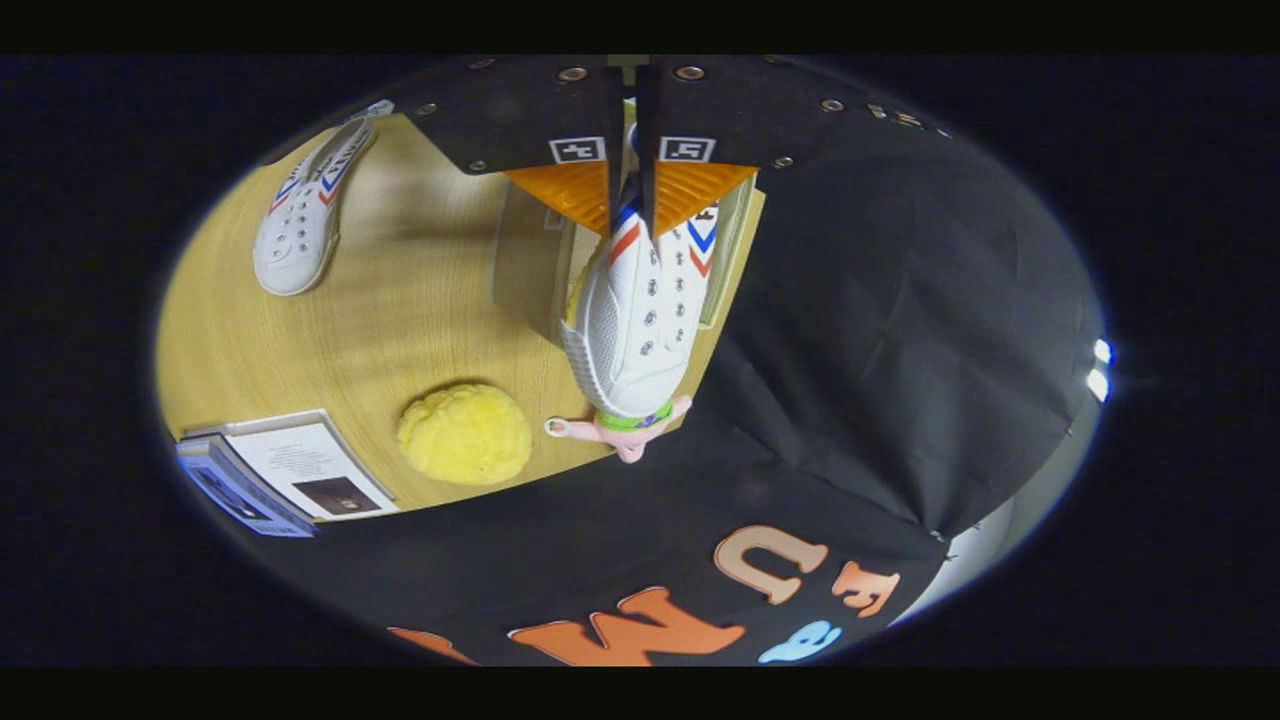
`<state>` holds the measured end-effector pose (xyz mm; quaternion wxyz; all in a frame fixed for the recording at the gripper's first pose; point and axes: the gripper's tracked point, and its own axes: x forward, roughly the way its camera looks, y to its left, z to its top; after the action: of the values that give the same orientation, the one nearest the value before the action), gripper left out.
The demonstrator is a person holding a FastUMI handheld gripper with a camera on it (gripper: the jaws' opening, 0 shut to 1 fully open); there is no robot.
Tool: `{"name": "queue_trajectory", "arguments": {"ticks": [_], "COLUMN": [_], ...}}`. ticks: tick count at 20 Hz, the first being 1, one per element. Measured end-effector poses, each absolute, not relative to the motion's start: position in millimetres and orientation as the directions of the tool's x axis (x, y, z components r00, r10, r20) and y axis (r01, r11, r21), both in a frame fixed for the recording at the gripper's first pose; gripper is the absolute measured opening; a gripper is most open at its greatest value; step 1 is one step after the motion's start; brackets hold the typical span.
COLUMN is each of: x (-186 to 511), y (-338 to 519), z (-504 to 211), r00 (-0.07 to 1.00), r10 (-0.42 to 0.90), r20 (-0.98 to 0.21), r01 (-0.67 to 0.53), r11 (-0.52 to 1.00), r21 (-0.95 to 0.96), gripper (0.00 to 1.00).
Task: Open the storage box then place both shoes into the box .Put the left shoe in first, then the right shoe, with the right side of both shoes facing outward in a uniform manner.
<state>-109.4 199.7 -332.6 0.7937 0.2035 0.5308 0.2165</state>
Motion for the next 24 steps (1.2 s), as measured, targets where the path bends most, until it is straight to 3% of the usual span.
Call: {"name": "queue_trajectory", "arguments": {"ticks": [8, 12, 15, 21, 24], "x": [-131, -130, -117, -108, -107], "y": [218, 236, 219, 158, 121], "z": [-366, -341, -330, -321, -324], "r00": [0.284, 0.295, 0.344, 0.433, 0.458], "r10": [0.485, 0.591, 0.578, 0.5, 0.454], "r20": [-0.827, -0.751, -0.74, -0.75, -0.764], "r01": [-0.303, -0.301, -0.266, -0.161, -0.095], "r11": [0.864, 0.804, 0.816, 0.861, 0.88], "r21": [0.402, 0.514, 0.514, 0.482, 0.466], "gripper": [0.08, 0.17, 0.31, 0.84, 0.92]}}
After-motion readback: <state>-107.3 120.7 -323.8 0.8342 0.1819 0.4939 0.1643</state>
